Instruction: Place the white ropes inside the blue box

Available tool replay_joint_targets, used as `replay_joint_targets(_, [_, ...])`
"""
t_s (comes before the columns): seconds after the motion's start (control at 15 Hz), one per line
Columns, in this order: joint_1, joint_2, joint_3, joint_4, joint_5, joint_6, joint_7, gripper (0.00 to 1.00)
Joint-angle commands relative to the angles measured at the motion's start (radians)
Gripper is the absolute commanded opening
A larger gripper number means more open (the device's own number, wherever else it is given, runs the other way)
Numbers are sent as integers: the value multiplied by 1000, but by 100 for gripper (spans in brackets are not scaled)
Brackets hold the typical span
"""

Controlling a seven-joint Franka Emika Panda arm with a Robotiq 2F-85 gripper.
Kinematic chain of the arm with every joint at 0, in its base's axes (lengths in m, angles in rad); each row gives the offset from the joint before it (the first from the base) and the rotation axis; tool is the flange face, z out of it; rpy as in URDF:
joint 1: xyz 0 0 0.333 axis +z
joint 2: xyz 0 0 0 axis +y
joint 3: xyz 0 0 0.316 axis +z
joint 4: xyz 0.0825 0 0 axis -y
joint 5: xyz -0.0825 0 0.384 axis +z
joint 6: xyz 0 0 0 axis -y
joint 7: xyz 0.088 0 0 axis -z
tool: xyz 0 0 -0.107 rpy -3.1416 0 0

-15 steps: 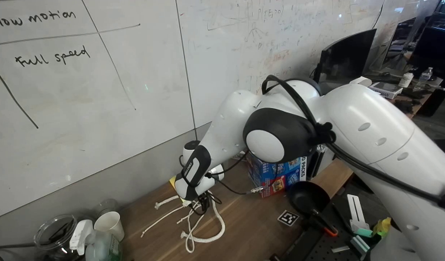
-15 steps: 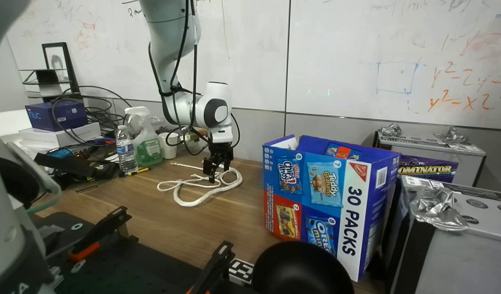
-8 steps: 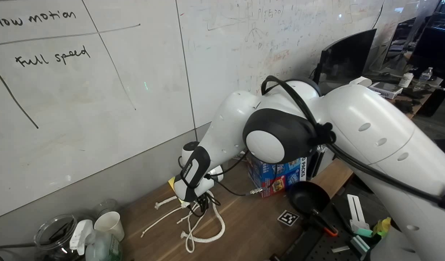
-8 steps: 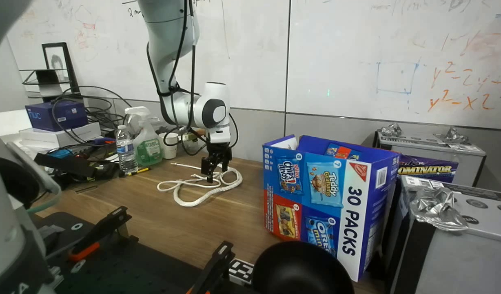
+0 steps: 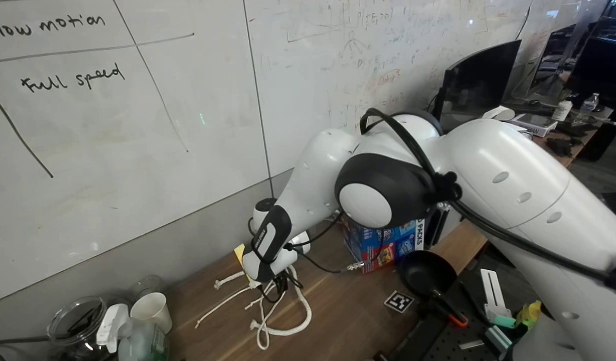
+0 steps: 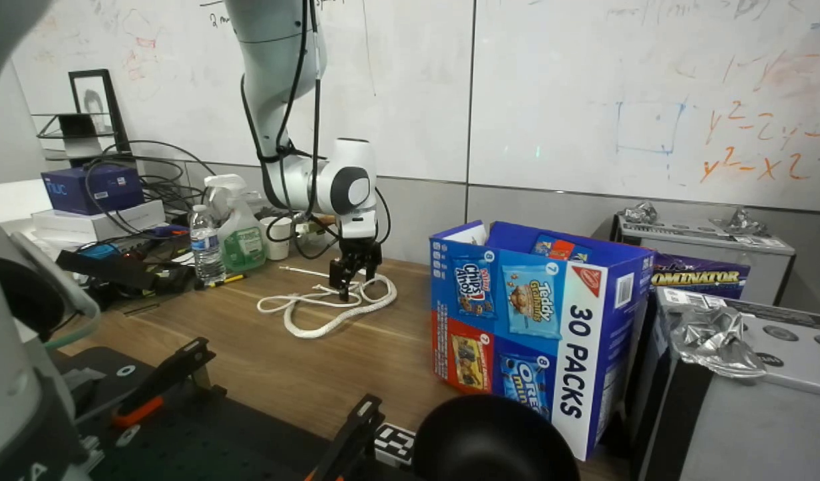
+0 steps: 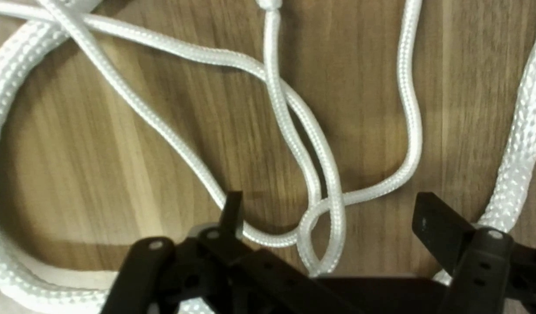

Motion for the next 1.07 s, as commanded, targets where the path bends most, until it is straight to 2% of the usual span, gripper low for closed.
replay_joint_targets(0.0, [0, 11, 5, 2, -3, 30, 38, 100])
replay_joint_targets(0.6, [-1, 15, 8, 4, -7, 31, 42, 100])
replay_joint_targets(0.67, [1, 15, 7, 4, -11, 29, 39, 95])
replay_joint_targets(0.73, [0, 15, 9, 4, -12, 26, 36, 74])
replay_joint_targets(0.87, [4, 14, 6, 3, -15, 24, 38, 70])
replay_joint_targets(1.0, [3, 14, 7, 3, -16, 22, 35, 54])
